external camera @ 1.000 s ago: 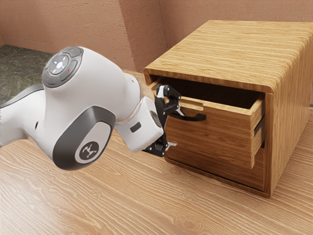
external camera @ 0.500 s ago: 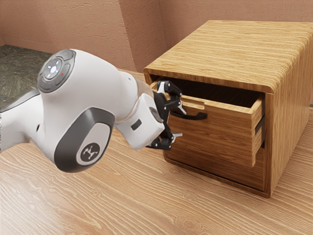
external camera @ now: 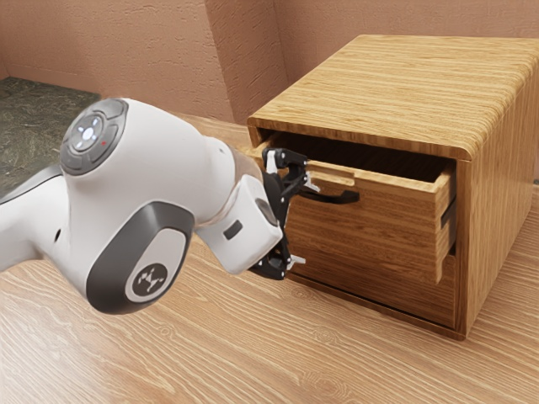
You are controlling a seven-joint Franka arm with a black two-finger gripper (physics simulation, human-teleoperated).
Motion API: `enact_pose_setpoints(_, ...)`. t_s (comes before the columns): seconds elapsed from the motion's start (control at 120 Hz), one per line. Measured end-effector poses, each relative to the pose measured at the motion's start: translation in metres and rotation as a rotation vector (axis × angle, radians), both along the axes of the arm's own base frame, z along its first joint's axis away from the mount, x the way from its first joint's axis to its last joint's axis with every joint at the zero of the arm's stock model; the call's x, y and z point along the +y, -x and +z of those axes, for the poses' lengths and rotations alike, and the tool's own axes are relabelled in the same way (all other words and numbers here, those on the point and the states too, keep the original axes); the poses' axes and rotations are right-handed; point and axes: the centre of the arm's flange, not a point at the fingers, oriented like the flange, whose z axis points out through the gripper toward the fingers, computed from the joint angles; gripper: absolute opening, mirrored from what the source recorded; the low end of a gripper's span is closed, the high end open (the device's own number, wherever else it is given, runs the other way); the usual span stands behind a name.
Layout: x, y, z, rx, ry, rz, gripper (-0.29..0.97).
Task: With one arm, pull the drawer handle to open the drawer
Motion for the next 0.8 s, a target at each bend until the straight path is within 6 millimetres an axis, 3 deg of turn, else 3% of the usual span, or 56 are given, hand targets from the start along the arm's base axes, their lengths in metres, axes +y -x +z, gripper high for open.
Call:
enact_pose_setpoints(0.325,0.0,0.032,0.003,-0.001,-0.007,0.026,0.66)
enact_pose_setpoints(0.4,0.001,0.039,0.0,0.006,-0.01,0.023,0.79)
enact_pose_setpoints(0.492,-0.003,0.043,-0.005,0.018,0.0,0.018,0.69)
enact_pose_setpoints(0.667,-0.002,0.054,-0.011,0.026,-0.004,0.021,0.74)
enact_pose_setpoints(0.8,0.001,0.069,-0.005,0.013,0.007,0.019,0.66)
